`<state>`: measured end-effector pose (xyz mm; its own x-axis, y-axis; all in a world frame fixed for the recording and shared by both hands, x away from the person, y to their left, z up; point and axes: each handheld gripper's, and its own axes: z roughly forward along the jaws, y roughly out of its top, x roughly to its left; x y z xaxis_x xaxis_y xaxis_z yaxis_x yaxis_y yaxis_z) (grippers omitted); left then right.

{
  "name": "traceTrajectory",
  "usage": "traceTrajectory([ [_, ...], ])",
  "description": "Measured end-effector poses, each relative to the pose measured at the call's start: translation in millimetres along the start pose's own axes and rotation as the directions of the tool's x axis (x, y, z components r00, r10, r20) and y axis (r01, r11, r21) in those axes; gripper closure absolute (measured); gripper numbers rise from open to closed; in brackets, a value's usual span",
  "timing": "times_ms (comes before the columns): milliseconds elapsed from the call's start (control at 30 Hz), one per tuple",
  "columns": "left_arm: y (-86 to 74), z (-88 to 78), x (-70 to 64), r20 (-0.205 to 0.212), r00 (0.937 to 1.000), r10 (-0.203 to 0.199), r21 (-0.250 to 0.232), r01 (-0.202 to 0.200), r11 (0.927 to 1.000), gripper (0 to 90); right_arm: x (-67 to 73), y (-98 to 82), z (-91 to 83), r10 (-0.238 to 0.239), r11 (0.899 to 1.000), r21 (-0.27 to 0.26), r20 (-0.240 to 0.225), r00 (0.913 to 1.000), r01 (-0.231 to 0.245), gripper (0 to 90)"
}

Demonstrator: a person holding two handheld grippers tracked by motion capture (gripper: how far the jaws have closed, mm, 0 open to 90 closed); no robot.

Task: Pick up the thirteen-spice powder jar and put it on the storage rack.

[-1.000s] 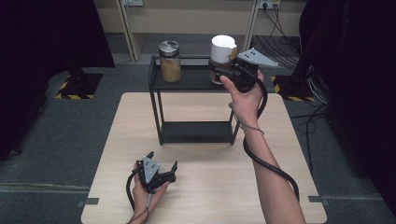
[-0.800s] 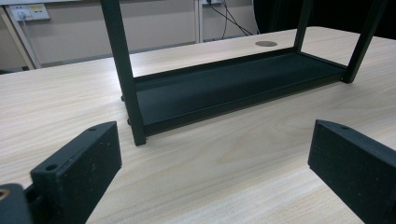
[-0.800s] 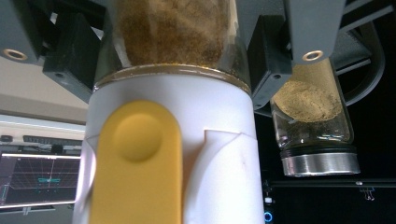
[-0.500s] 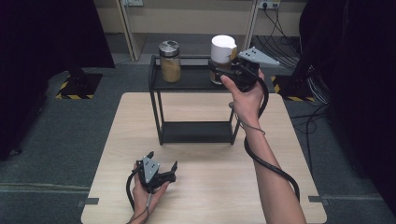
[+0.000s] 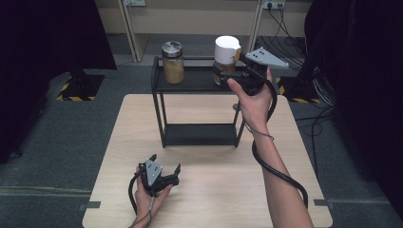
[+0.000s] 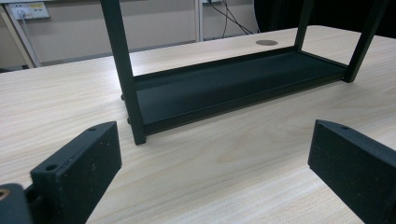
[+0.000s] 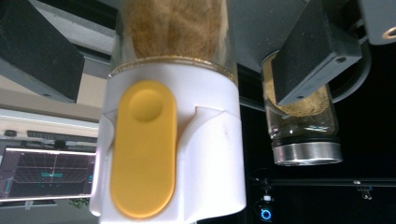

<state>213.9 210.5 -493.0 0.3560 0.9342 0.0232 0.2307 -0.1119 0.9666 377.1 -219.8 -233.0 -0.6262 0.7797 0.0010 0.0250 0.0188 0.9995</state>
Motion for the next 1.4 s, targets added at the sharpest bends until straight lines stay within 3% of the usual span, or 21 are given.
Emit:
traceTrajectory([
  [233, -0.4, 0.1, 1.3, -0.001, 0.9999, -0.014, -0.002, 0.014, 0.9999, 2.1, -3.5, -3.4, -17.8, -0.037, 0.999, -0.022, -0.031, 0.9988, 0.036, 2.3],
  [800, -0.5, 0.0, 0.7, -0.006, 0.9999, -0.016, -0.002, 0.016, 0.9999, 2.1, -8.1, -24.2, -56.8, -0.055, 0.998, -0.025, -0.076, 0.9956, 0.053, 2.1],
  [1400, -0.9, -0.2, -0.6, -0.01, 0.9999, -0.012, -0.005, 0.011, 0.9999, 2.1, -10.7, -39.1, -78.8, -0.071, 0.997, -0.007, -0.1, 0.9924, 0.07, 2.4],
])
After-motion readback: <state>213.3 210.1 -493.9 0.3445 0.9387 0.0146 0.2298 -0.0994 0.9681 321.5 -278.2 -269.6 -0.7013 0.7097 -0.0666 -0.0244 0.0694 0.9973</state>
